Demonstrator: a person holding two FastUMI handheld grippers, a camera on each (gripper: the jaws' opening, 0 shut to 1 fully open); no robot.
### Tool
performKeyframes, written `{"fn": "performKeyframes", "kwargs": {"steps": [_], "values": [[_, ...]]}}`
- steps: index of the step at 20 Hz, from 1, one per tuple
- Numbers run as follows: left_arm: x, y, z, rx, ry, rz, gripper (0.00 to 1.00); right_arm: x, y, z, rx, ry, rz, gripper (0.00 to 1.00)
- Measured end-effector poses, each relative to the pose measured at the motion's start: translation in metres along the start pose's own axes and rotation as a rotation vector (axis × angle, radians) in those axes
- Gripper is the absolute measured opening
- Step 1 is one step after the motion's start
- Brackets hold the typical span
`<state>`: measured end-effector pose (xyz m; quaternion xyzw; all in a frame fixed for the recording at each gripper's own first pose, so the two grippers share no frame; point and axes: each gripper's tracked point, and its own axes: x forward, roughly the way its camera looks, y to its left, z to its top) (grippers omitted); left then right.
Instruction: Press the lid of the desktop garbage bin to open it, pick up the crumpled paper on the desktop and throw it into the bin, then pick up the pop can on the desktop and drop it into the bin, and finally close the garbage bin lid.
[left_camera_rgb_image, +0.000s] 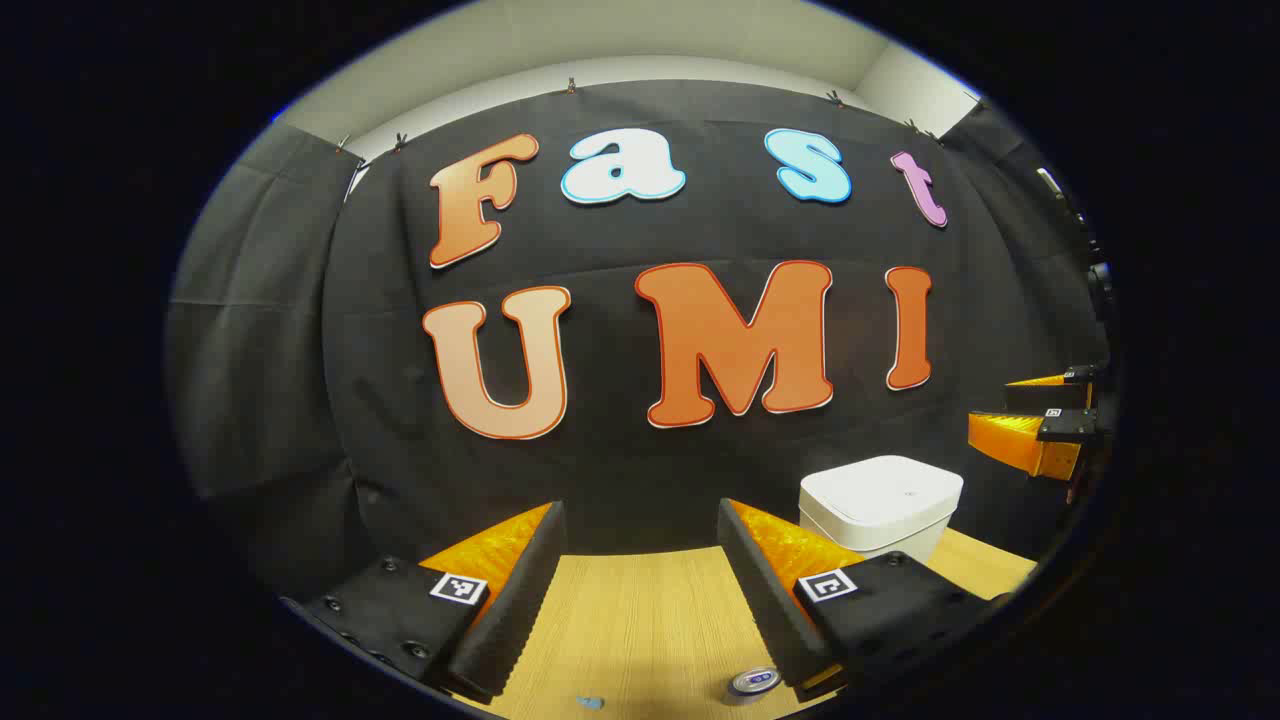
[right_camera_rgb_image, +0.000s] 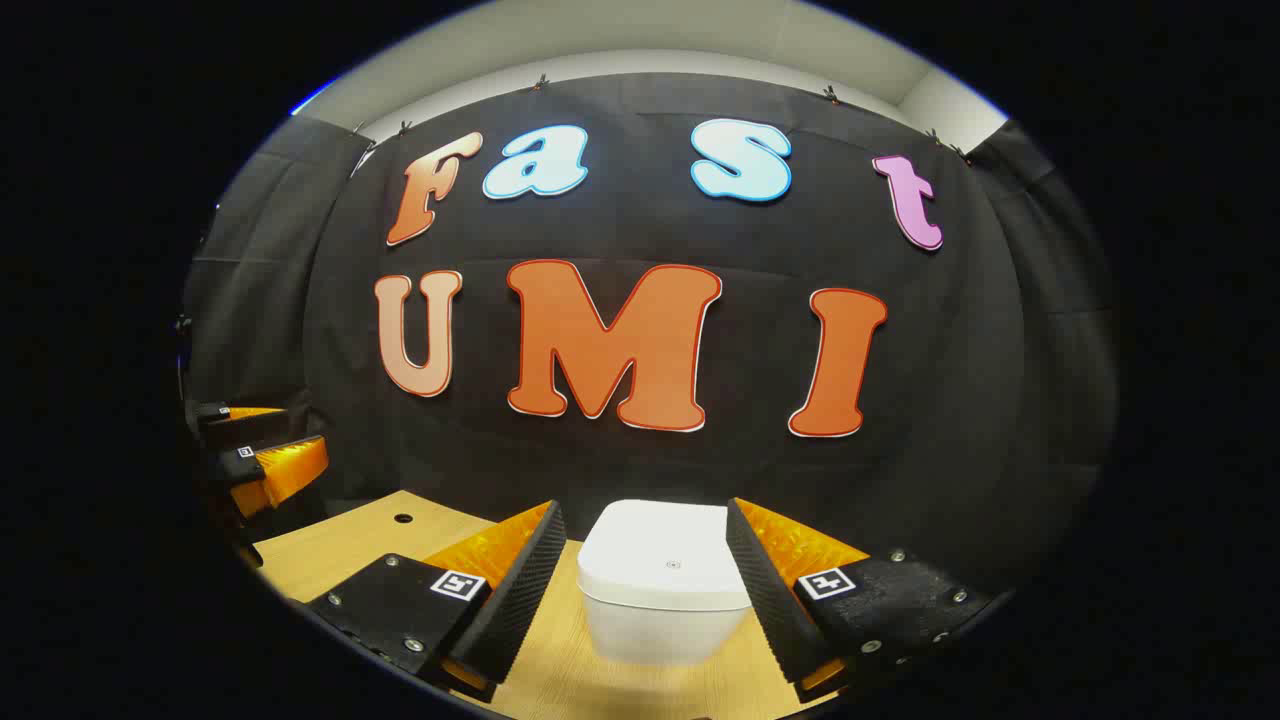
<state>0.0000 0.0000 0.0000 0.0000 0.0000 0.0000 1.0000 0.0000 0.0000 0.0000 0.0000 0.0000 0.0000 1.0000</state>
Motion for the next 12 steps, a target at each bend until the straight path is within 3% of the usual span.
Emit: {"fn": "performKeyframes", "kwargs": {"steps": [12], "values": [[-0.007,0.011,-0.005,0.018,0.016,0.032,1.00,0.003,-0.004,-0.005,0.010,0.009,-0.011,0.99]]}}
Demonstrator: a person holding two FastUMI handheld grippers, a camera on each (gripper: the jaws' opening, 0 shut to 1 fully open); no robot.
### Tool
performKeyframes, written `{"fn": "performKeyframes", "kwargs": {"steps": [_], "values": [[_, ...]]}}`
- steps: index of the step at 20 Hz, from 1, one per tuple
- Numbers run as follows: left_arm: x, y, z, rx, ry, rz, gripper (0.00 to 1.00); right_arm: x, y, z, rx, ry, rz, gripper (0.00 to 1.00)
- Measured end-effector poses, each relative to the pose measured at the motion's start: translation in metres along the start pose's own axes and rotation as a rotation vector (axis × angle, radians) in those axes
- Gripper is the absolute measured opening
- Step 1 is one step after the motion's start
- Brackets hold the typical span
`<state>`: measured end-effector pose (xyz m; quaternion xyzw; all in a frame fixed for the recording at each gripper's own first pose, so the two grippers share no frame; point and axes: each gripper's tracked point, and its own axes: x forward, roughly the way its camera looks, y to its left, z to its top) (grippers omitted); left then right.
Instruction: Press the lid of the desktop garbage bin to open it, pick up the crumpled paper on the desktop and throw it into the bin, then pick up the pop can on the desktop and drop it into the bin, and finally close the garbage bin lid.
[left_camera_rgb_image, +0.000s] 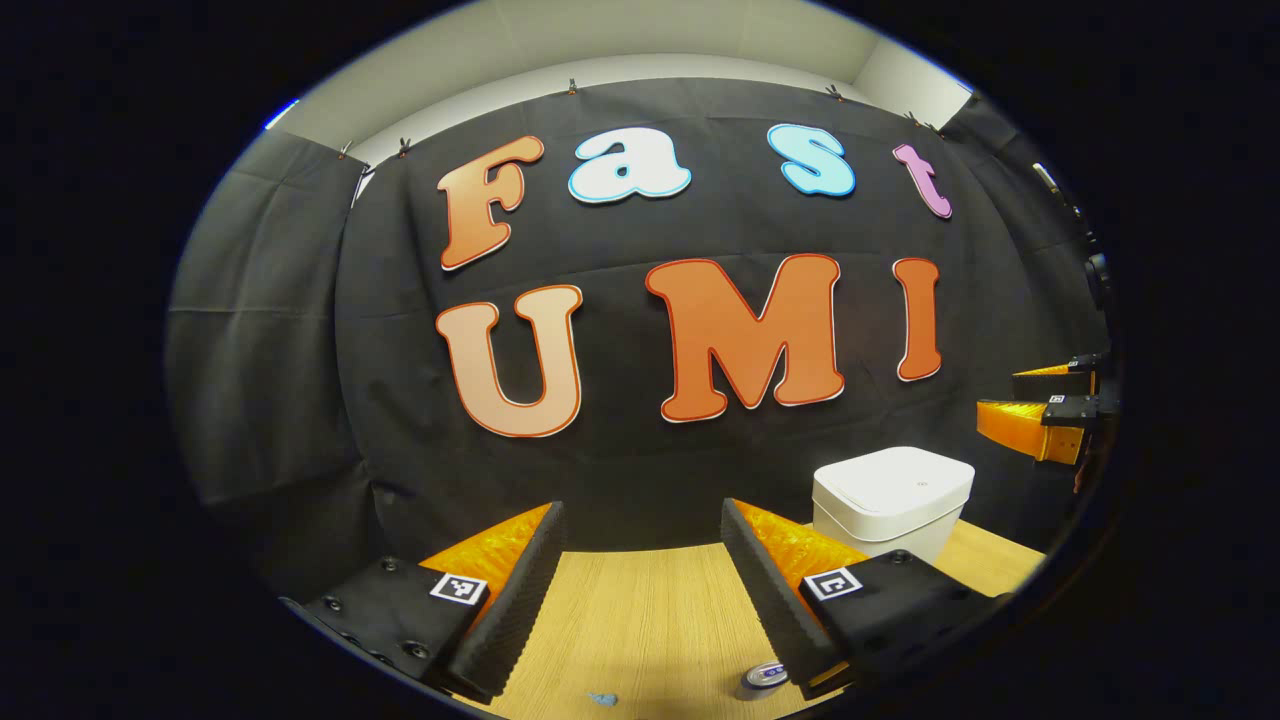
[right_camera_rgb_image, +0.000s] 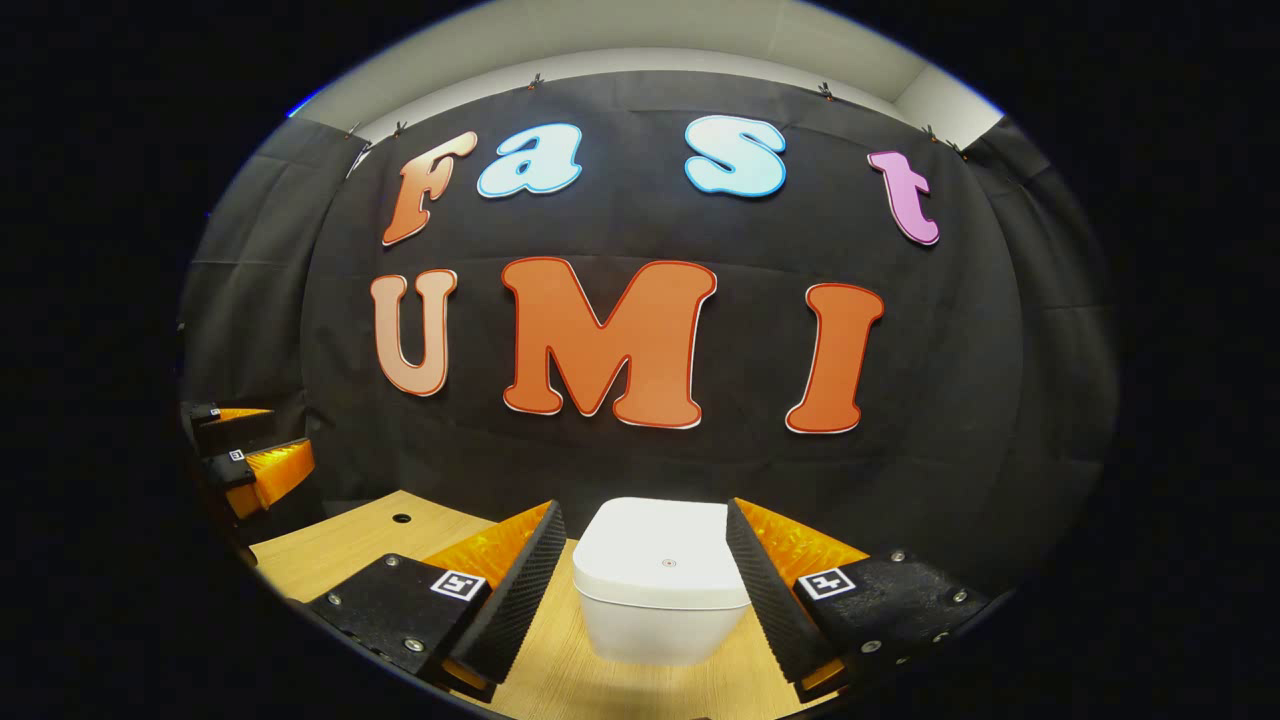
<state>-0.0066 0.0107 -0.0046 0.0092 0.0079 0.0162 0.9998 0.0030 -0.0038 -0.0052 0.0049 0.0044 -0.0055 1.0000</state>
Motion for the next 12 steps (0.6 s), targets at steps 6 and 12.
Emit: {"fn": "performKeyframes", "kwargs": {"steps": [6,12], "values": [[0.001,0.003,-0.005,0.009,0.013,0.011,0.99,0.004,-0.004,0.000,-0.010,0.009,-0.014,0.97],[-0.005,0.018,-0.012,0.012,0.032,0.057,0.99,0.040,-0.014,-0.006,-0.037,0.044,-0.041,0.84]]}}
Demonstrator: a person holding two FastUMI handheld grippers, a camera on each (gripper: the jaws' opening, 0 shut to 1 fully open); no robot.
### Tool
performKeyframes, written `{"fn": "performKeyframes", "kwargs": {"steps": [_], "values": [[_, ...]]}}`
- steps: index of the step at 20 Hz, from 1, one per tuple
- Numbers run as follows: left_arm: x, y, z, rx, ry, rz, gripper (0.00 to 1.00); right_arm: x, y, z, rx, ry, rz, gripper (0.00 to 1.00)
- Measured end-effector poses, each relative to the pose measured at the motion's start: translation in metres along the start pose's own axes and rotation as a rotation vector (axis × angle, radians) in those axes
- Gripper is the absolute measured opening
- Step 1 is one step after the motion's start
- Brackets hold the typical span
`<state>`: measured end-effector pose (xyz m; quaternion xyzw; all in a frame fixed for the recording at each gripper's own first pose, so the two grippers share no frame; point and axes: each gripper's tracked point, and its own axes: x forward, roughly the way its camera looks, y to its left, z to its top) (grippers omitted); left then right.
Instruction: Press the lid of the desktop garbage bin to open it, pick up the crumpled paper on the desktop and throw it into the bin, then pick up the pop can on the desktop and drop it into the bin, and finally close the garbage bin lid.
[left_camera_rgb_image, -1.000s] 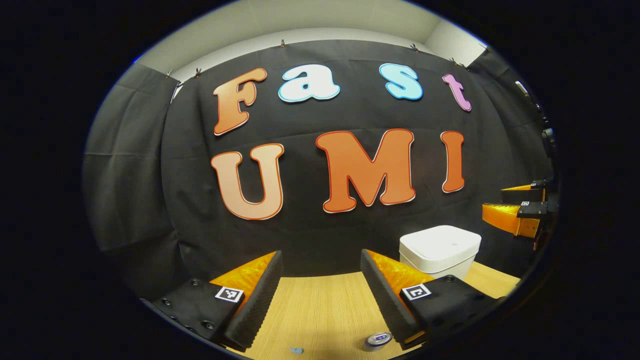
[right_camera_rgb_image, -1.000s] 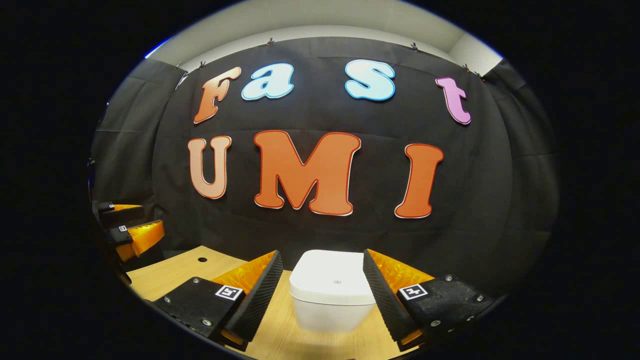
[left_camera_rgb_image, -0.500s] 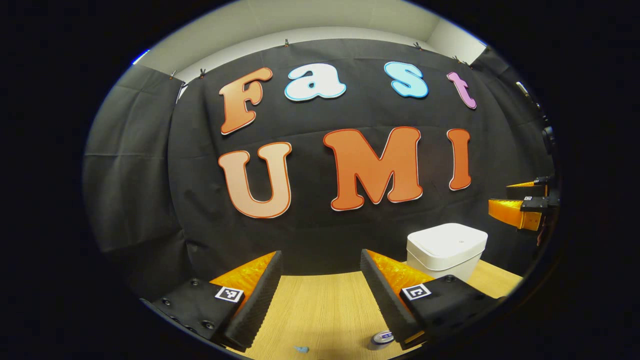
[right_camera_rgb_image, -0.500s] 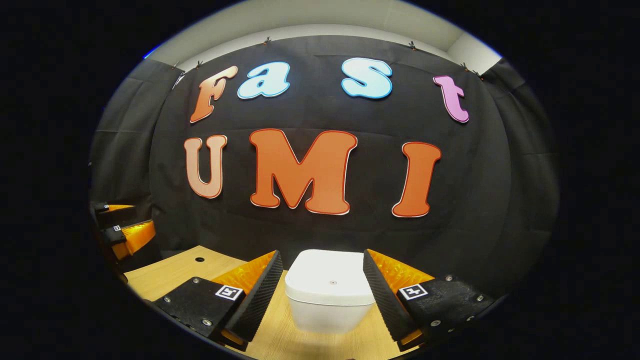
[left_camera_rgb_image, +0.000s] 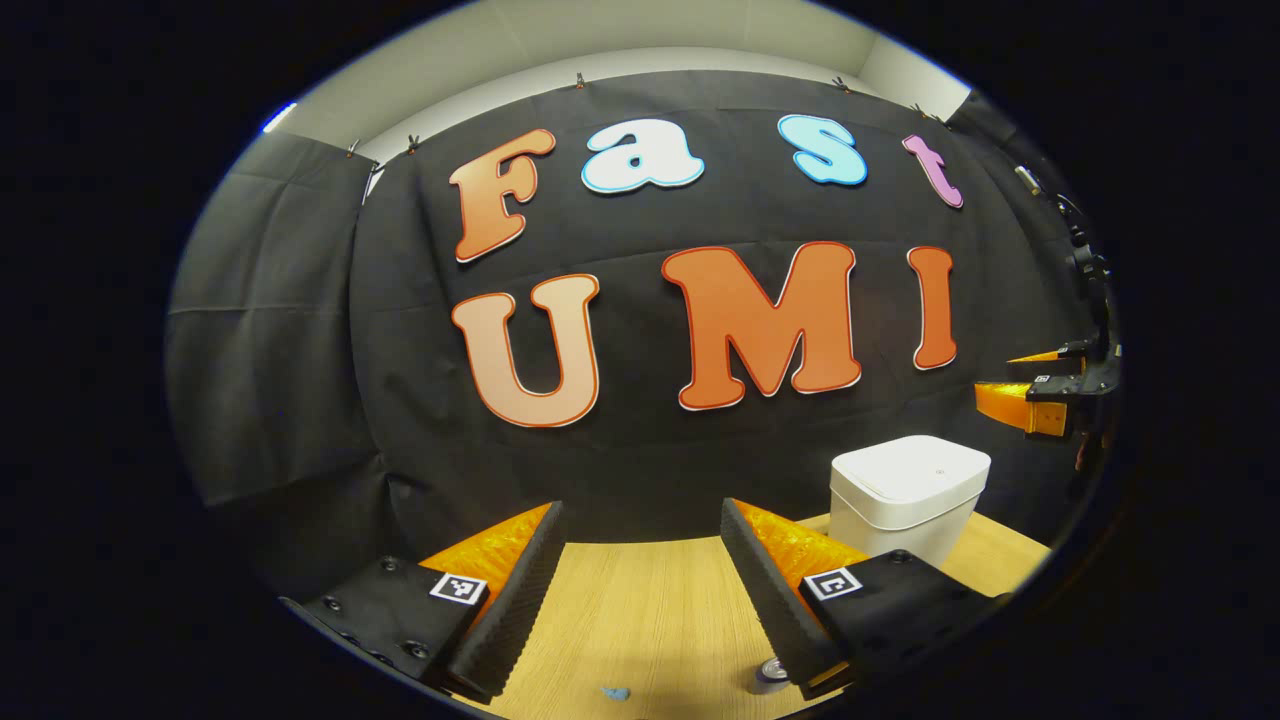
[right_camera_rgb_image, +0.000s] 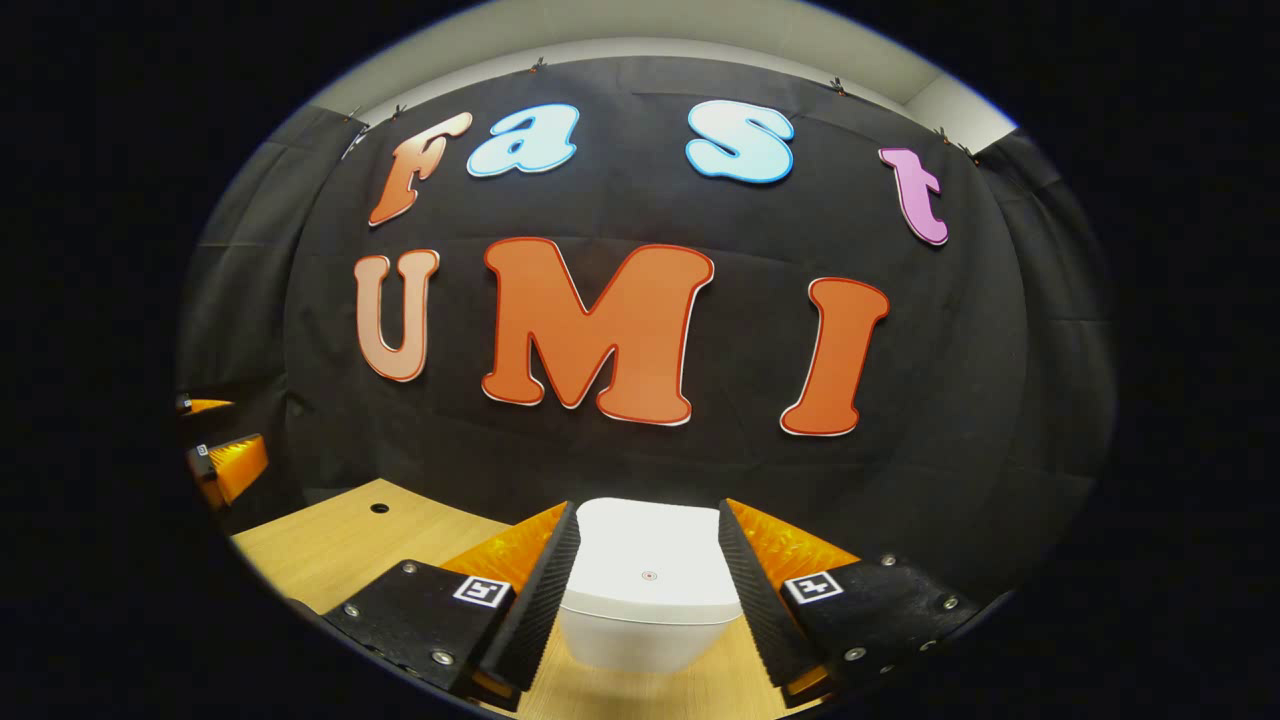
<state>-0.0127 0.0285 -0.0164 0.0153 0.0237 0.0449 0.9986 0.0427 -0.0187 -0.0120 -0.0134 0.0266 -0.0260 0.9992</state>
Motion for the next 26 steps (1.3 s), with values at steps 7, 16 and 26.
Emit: {"fn": "performKeyframes", "kwargs": {"steps": [7,16,26], "values": [[-0.007,0.027,-0.010,-0.005,0.027,0.090,0.96,0.031,0.001,-0.027,0.016,0.085,0.013,0.34],[-0.013,0.052,-0.018,0.001,0.057,0.195,1.00,0.067,0.002,-0.069,0.046,0.171,0.026,0.01],[-0.013,0.061,-0.027,0.017,0.092,0.263,0.99,0.088,0.009,-0.110,0.046,0.255,0.073,0.01]]}}
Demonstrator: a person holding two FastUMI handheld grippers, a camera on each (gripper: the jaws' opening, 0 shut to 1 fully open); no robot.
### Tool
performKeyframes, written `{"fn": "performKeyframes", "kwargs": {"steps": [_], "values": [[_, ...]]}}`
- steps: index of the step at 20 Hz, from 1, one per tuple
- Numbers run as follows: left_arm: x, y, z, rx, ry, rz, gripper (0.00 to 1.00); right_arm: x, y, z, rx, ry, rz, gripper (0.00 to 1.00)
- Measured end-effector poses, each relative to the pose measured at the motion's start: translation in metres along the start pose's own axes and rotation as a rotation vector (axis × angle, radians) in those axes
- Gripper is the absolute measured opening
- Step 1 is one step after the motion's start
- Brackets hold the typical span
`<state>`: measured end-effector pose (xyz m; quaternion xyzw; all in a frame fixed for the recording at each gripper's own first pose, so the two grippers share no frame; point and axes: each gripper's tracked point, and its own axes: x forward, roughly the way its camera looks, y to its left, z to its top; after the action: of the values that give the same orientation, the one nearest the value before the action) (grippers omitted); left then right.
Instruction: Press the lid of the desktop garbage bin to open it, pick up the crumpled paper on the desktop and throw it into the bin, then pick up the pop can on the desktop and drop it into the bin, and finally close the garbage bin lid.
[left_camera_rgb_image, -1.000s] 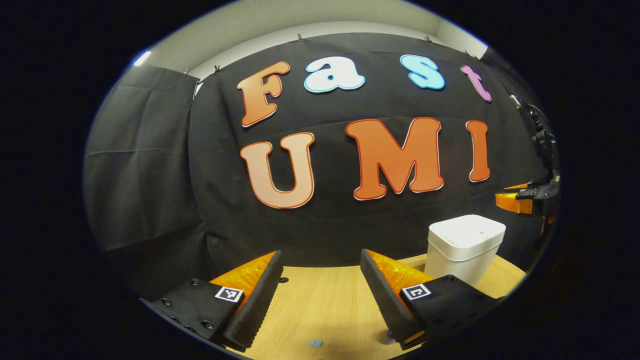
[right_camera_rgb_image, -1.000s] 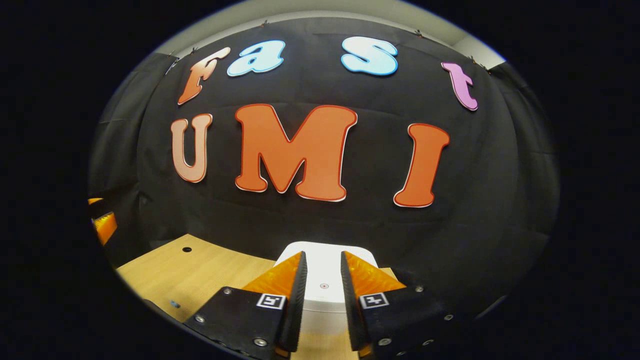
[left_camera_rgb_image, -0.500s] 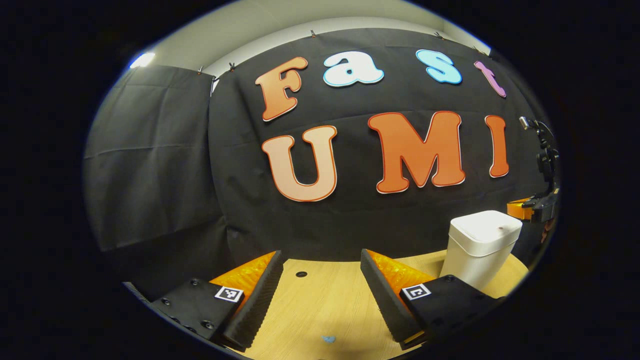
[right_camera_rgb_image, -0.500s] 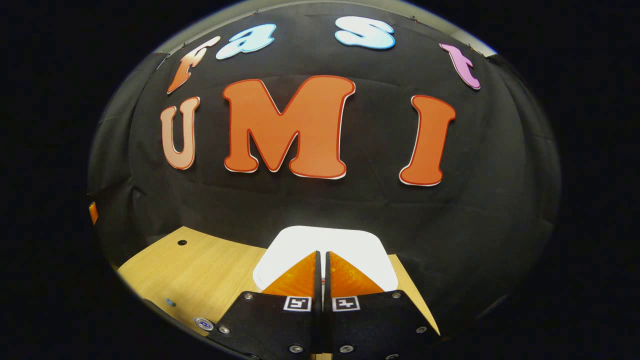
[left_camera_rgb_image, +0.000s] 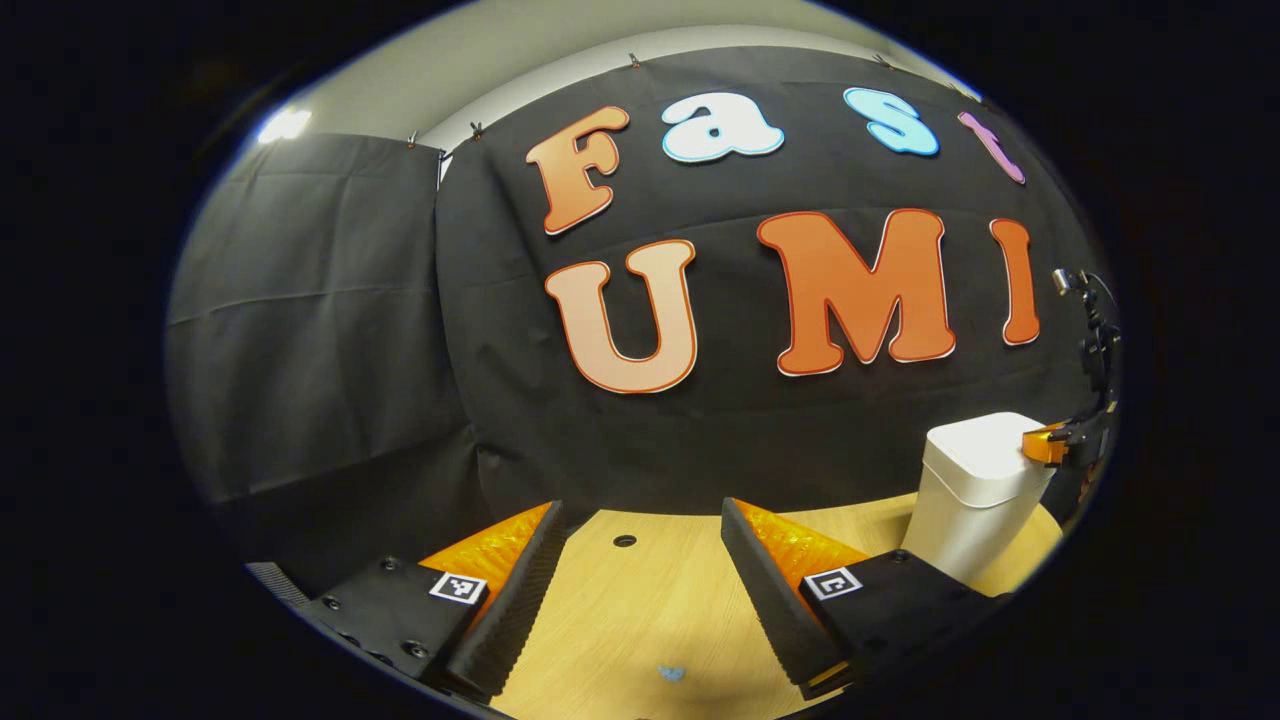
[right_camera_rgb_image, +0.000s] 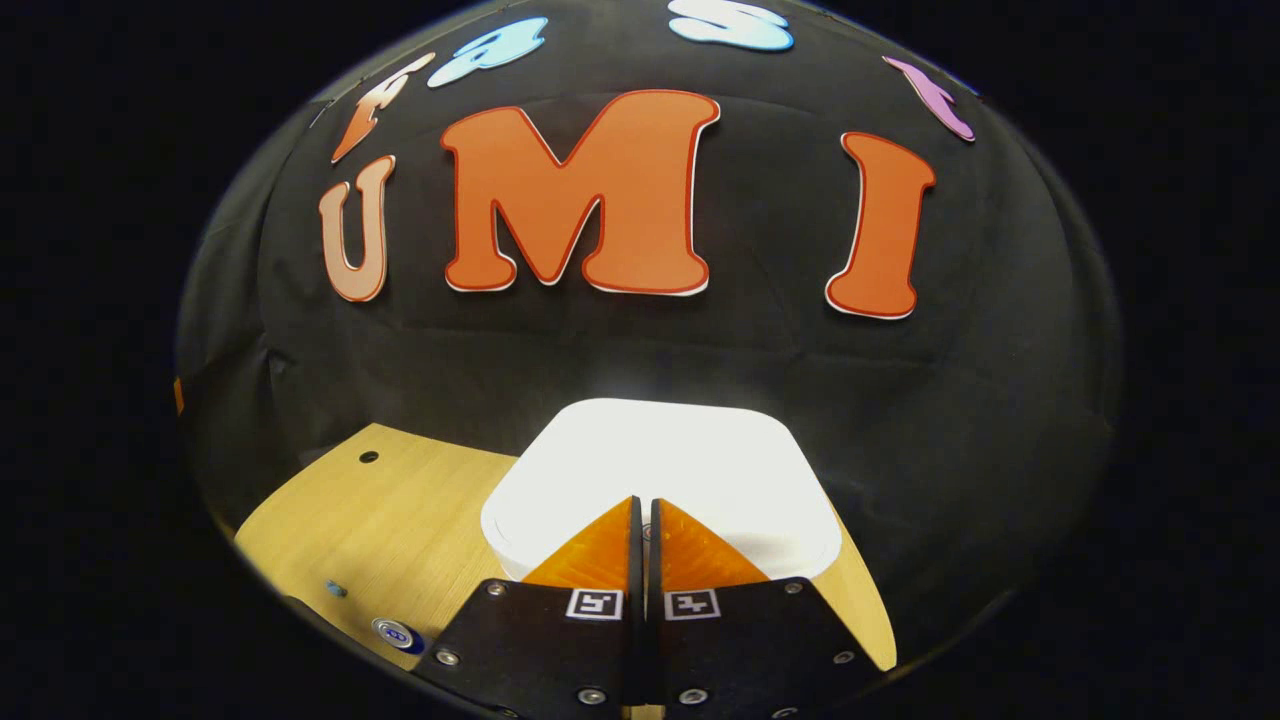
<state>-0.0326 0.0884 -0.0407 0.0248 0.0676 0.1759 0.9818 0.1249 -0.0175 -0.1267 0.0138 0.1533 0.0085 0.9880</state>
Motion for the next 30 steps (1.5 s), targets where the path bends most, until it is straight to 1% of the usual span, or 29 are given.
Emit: {"fn": "performKeyframes", "kwargs": {"steps": [2,4,8,11,14,16,17,19,21,22,23,24,26,30], "values": [[0.000,-0.001,-0.004,0.008,0.014,0.009,1.00,-0.004,-0.003,-0.002,-0.013,-0.012,0.006,0.01],[0.000,-0.004,-0.007,0.009,0.024,0.013,1.00,-0.002,-0.003,-0.004,0.019,-0.027,0.006,0.01],[-0.006,-0.016,-0.010,0.014,0.032,0.006,0.99,0.000,0.000,-0.004,0.082,-0.013,0.079,0.01],[-0.011,-0.023,-0.015,0.016,0.046,0.002,1.00,-0.001,-0.001,0.008,0.062,-0.041,0.105,0.01],[-0.015,-0.028,-0.027,-0.004,0.074,-0.015,1.00,-0.003,-0.002,0.005,0.065,-0.014,0.102,0.01],[-0.012,-0.025,-0.033,-0.015,0.075,-0.026,0.99,-0.010,-0.002,0.015,0.059,-0.046,0.095,0.01],[-0.007,-0.024,-0.040,-0.021,0.088,-0.030,1.00,-0.017,-0.002,0.023,0.050,-0.080,0.096,0.01],[-0.003,-0.023,-0.057,-0.036,0.127,-0.058,1.00,-0.025,0.006,0.028,0.035,-0.107,0.110,0.02],[0.005,-0.016,-0.068,-0.054,0.152,-0.087,0.99,-0.035,0.016,0.035,0.009,-0.137,0.106,0.08],[0.012,-0.015,-0.072,-0.057,0.164,-0.103,1.00,-0.041,0.020,0.039,-0.005,-0.158,0.103,0.16],[0.016,-0.013,-0.079,-0.058,0.179,-0.121,1.00,-0.047,0.025,0.041,-0.019,-0.177,0.099,0.21],[0.019,-0.012,-0.084,-0.058,0.193,-0.138,0.99,-0.051,0.031,0.040,-0.032,-0.187,0.100,0.33],[0.027,-0.010,-0.093,-0.051,0.211,-0.176,1.00,-0.057,0.043,0.031,-0.048,-0.172,0.092,0.44],[0.034,-0.014,-0.121,-0.025,0.265,-0.257,1.00,-0.071,0.062,0.013,-0.052,-0.136,0.081,0.52]]}}
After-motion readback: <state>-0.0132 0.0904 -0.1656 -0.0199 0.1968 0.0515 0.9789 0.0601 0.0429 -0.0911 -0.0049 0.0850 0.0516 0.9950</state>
